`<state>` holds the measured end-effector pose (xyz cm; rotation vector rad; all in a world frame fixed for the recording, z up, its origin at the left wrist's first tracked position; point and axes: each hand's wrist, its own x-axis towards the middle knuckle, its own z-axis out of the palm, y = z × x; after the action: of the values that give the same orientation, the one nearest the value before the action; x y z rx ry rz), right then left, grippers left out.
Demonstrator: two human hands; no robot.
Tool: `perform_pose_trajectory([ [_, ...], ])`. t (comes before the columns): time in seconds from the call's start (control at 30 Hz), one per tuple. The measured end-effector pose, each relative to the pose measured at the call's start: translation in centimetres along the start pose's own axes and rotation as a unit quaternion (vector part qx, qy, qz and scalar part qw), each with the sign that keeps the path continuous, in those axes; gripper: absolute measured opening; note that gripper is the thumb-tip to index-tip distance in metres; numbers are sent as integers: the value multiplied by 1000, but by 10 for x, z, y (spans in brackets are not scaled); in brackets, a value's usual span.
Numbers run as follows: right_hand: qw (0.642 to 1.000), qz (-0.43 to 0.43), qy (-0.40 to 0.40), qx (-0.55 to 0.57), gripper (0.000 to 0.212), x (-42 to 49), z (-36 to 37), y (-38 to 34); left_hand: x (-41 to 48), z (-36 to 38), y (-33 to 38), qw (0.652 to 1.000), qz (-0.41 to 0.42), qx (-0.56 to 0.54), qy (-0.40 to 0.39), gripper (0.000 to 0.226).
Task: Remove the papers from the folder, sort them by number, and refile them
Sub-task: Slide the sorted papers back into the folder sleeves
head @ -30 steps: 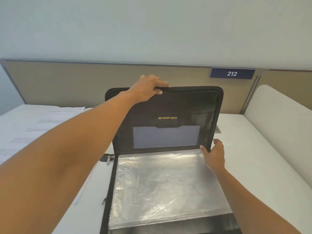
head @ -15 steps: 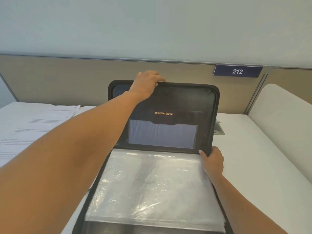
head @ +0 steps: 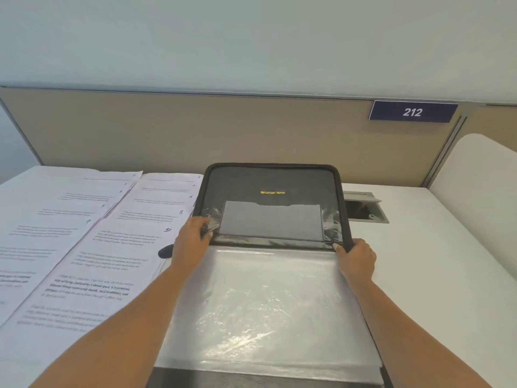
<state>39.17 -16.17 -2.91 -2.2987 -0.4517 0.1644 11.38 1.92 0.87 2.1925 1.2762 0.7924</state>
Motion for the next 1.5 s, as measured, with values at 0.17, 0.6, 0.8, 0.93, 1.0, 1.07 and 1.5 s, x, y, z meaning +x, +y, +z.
perform_pose_trajectory([
  [0.17, 1000, 5, 4, -15, 42, -2, 1, -1, -42, 1, -13, 999, 15, 38, -8, 34],
  [0.6, 992, -84, 1, -95, 46, -65, -14, -2, -90, -11, -29, 979, 10, 162, -121, 53],
  [0.8, 950, -132, -50, -278, 57, -116, -14, -3, -110, -17, -33, 968, 21, 202, -148, 57],
  [0.93, 931, -196, -87, -296, 57, -153, -6, -17, -123, -23, -35, 962, 21, 220, -162, 57],
  [1.0, 927, -216, -114, -286, 59, -171, 3, -26, -128, -25, -35, 959, 22, 230, -167, 57],
  [1.07, 929, -213, -141, -268, 61, -184, 12, -32, -132, -27, -34, 958, 20, 231, -170, 57],
  [1.5, 927, -203, -157, -274, 64, -218, 17, -24, -155, -38, -45, 958, 26, 213, -190, 58],
])
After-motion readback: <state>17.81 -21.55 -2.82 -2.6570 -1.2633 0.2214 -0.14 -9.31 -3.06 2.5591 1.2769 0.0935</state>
